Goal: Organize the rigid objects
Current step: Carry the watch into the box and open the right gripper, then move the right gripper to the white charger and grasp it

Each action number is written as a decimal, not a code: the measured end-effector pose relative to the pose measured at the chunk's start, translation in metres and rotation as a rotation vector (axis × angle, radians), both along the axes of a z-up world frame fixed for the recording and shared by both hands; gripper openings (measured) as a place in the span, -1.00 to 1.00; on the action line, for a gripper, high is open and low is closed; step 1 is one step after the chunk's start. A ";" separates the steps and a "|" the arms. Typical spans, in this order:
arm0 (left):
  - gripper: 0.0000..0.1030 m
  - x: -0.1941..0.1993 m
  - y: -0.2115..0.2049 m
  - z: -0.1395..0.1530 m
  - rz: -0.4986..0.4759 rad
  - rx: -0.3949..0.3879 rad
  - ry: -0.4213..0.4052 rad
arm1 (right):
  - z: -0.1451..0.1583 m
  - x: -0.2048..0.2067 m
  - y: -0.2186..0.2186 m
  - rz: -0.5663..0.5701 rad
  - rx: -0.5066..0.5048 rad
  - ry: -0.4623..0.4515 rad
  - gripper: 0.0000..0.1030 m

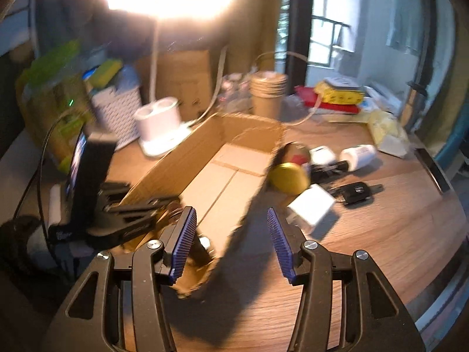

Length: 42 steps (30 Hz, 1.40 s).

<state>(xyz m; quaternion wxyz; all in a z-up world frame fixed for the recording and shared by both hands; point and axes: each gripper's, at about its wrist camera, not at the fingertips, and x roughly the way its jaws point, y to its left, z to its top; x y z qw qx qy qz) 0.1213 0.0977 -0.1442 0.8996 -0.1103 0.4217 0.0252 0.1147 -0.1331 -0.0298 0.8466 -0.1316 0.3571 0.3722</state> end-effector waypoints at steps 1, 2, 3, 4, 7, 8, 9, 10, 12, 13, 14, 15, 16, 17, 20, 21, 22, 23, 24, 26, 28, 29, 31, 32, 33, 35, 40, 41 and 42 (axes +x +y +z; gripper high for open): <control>-0.74 0.000 0.000 0.000 0.000 0.000 0.000 | 0.000 0.005 -0.005 -0.024 0.008 0.000 0.14; -0.74 0.000 0.000 0.000 0.000 0.000 0.000 | 0.001 0.009 -0.008 -0.038 0.011 -0.001 0.14; -0.74 0.000 0.000 0.000 0.000 0.000 0.000 | 0.000 0.015 -0.011 -0.054 0.015 -0.001 0.14; -0.74 0.000 0.000 0.000 0.000 0.000 0.000 | -0.001 0.019 -0.014 -0.066 0.017 0.001 0.14; -0.74 0.000 0.000 0.000 0.000 0.000 0.000 | -0.009 0.033 -0.022 -0.115 0.013 0.012 0.14; -0.74 0.000 0.000 0.000 0.000 0.000 0.000 | -0.012 0.037 -0.025 -0.131 0.010 0.016 0.14; -0.74 0.000 0.000 0.000 0.000 0.000 0.000 | -0.014 0.041 -0.027 -0.143 0.011 0.019 0.14; -0.74 0.000 0.000 0.000 0.000 0.000 0.000 | -0.016 0.044 -0.029 -0.155 0.012 0.019 0.14; -0.74 0.000 0.000 0.000 0.000 0.000 0.000 | -0.019 0.047 -0.033 -0.177 0.014 0.016 0.14; -0.74 0.000 0.000 0.000 0.000 0.000 0.000 | -0.021 0.050 -0.034 -0.186 0.014 0.014 0.14; -0.74 0.000 0.000 0.000 0.000 0.000 0.000 | -0.023 0.052 -0.035 -0.196 0.013 0.007 0.14; -0.74 0.000 0.000 0.000 0.000 0.000 0.000 | -0.026 0.054 -0.035 -0.210 0.013 -0.003 0.14; -0.74 0.000 0.000 0.000 0.000 0.000 0.000 | -0.028 0.056 -0.035 -0.228 0.009 -0.010 0.16; -0.74 0.000 0.000 0.000 0.000 -0.001 0.000 | -0.033 0.062 -0.036 -0.256 0.007 -0.008 0.19; -0.74 0.000 0.000 0.000 0.000 0.000 0.000 | -0.045 0.074 -0.038 -0.292 0.022 0.026 0.25; -0.74 0.000 0.000 0.000 0.000 0.000 0.000 | -0.047 0.076 -0.038 -0.304 0.022 0.026 0.26; -0.74 0.000 0.000 0.000 0.000 0.000 0.000 | -0.050 0.079 -0.038 -0.315 0.022 0.027 0.27; -0.74 0.000 0.000 0.000 0.000 0.000 0.000 | -0.053 0.083 -0.039 -0.323 0.024 0.035 0.27; -0.74 0.000 0.000 0.000 0.000 0.000 0.000 | -0.056 0.085 -0.038 -0.326 0.026 0.041 0.28; -0.74 0.000 0.000 0.000 0.000 0.000 0.000 | -0.060 0.089 -0.038 -0.334 0.029 0.051 0.28; -0.74 0.000 0.000 0.000 0.000 0.000 0.000 | -0.063 0.093 -0.037 -0.339 0.029 0.058 0.29; -0.74 0.000 0.000 0.000 0.000 0.000 0.000 | -0.064 0.093 -0.035 -0.340 0.029 0.063 0.29; -0.74 0.000 0.000 0.000 0.000 0.000 0.000 | -0.066 0.095 -0.033 -0.339 0.030 0.071 0.29; -0.74 0.000 0.000 0.000 0.000 0.000 0.000 | -0.067 0.096 -0.031 -0.335 0.032 0.076 0.29; -0.74 0.000 0.000 0.000 0.000 0.000 0.000 | -0.068 0.097 -0.030 -0.334 0.034 0.077 0.29; -0.74 0.000 0.000 0.000 0.000 0.000 0.000 | -0.069 0.098 -0.026 -0.333 0.029 0.076 0.29; -0.74 0.000 0.000 0.000 0.000 0.000 0.000 | -0.073 0.103 -0.018 -0.333 0.014 0.077 0.29; -0.74 0.000 0.000 0.000 0.000 0.000 0.000 | -0.074 0.104 -0.016 -0.333 0.010 0.078 0.29; -0.74 0.000 0.000 0.000 0.000 0.000 0.000 | -0.075 0.105 -0.015 -0.332 0.006 0.079 0.29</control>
